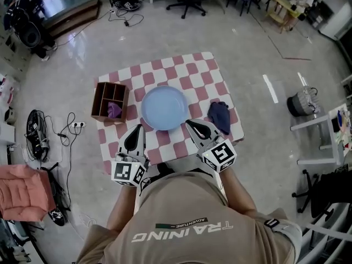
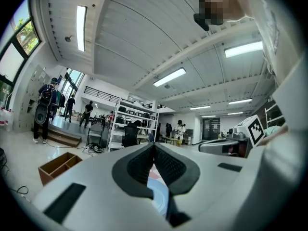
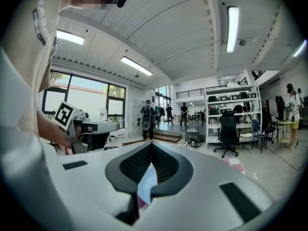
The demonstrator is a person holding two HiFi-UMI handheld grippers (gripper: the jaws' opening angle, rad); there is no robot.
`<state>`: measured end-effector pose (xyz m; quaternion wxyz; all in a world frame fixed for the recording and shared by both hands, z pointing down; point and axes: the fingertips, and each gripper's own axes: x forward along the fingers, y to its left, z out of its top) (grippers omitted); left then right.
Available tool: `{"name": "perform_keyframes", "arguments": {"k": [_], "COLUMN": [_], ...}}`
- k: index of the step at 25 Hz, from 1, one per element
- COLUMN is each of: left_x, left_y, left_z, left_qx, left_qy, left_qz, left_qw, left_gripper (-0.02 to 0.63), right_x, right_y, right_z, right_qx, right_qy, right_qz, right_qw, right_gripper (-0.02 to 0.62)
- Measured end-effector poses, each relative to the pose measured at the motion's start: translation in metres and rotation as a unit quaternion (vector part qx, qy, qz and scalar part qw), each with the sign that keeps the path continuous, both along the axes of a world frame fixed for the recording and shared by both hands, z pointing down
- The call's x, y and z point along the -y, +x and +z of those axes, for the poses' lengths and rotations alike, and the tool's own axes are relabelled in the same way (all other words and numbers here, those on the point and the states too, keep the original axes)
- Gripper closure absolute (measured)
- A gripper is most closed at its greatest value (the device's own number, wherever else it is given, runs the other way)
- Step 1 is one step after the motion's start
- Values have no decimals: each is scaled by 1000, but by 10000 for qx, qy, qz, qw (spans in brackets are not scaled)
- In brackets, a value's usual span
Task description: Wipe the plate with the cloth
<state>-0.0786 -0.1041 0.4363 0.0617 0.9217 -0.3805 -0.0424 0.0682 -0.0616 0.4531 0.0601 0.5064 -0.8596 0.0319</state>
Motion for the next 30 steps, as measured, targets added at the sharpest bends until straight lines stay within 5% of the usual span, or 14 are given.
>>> {"name": "perform_keyframes", "arguments": {"k": [14, 30], "left_x": [59, 98], "left_y": [2, 50], "left_z": [14, 2], "left_qx": [-63, 136], "left_qy": [-156, -307], "left_qz": [365, -345], "left_qw": [9992, 9988], "left_gripper": [594, 594], "right_x": [64, 111], "right_y": [-1, 31], "right_z": [11, 26], "right_qx": [-182, -110], "right_qy": [-138, -203], "right_qz": [301, -670], "right_qw": [9993, 9975], "right_gripper": [578, 578]}}
